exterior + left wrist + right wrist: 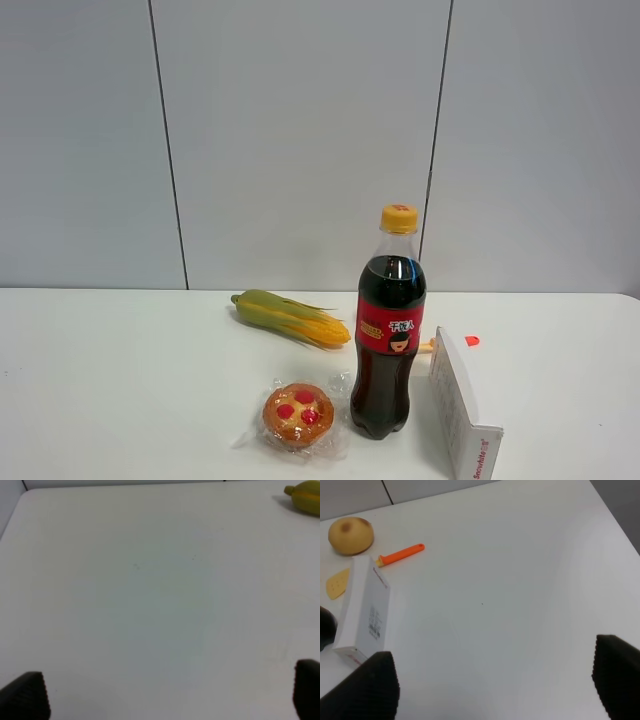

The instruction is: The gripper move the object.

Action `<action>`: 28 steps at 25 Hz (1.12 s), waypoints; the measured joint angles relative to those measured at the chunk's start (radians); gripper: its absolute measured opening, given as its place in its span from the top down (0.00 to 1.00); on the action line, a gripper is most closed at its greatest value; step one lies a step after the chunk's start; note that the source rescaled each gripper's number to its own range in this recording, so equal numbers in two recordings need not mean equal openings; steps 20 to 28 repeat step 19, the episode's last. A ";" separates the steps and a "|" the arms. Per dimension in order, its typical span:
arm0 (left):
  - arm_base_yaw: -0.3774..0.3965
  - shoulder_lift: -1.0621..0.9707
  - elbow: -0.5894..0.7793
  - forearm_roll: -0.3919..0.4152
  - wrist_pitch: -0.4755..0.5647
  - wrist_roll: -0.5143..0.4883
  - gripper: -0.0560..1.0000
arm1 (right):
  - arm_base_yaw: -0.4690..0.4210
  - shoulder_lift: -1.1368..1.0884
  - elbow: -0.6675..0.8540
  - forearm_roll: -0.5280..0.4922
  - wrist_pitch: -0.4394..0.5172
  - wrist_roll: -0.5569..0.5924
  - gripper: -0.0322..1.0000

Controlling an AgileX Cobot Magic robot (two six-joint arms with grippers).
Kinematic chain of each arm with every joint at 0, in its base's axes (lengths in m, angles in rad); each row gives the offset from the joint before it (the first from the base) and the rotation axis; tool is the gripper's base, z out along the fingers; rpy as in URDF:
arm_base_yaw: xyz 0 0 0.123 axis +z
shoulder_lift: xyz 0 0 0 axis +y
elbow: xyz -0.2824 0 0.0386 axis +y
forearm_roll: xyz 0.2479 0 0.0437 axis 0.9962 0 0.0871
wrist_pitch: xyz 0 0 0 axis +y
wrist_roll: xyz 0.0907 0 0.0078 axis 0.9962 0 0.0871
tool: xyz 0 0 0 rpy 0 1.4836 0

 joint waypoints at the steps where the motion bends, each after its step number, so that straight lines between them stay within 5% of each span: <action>1: 0.000 0.000 0.000 0.000 0.000 0.000 0.00 | 0.000 0.000 0.000 0.000 0.000 0.000 0.00; 28: 0.000 0.000 0.000 0.000 0.000 0.000 0.00 | 0.000 0.000 0.000 0.000 0.000 0.000 0.00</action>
